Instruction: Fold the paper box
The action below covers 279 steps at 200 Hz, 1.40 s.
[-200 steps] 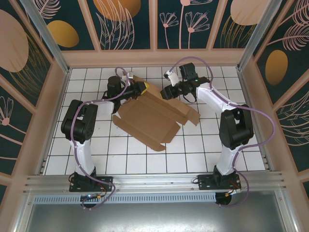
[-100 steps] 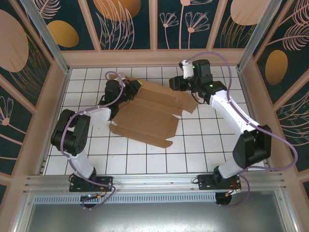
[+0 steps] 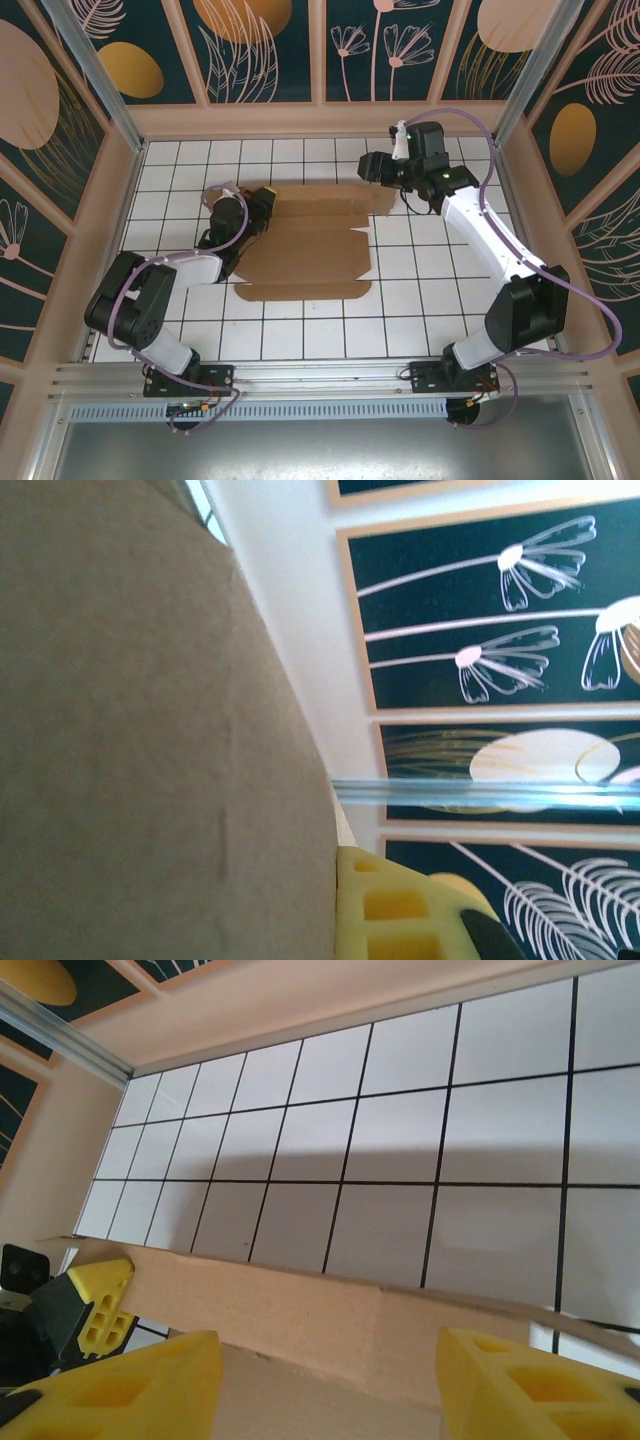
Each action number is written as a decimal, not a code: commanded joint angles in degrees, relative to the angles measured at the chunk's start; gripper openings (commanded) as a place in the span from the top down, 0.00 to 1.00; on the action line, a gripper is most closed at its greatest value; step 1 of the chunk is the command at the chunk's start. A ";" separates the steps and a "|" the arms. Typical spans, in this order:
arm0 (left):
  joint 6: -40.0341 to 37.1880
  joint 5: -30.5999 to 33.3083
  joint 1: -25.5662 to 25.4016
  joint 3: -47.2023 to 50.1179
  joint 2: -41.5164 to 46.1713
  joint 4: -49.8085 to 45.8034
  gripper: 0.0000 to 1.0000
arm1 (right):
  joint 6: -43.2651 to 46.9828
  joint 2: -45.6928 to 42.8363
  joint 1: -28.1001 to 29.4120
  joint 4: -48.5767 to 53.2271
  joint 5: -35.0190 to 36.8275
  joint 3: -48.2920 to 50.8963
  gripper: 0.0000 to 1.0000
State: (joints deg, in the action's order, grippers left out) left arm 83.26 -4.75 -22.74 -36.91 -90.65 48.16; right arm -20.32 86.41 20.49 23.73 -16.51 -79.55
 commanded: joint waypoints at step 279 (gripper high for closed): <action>-3.74 -2.22 -0.09 -5.77 -2.25 -12.41 1.00 | -27.97 15.34 -0.97 -25.65 -25.58 7.97 0.58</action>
State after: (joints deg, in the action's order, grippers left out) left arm 80.20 -5.72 -22.76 -42.35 -91.57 39.94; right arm -41.12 100.77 20.21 7.70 -36.51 -73.63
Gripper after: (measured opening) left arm 0.051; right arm 0.481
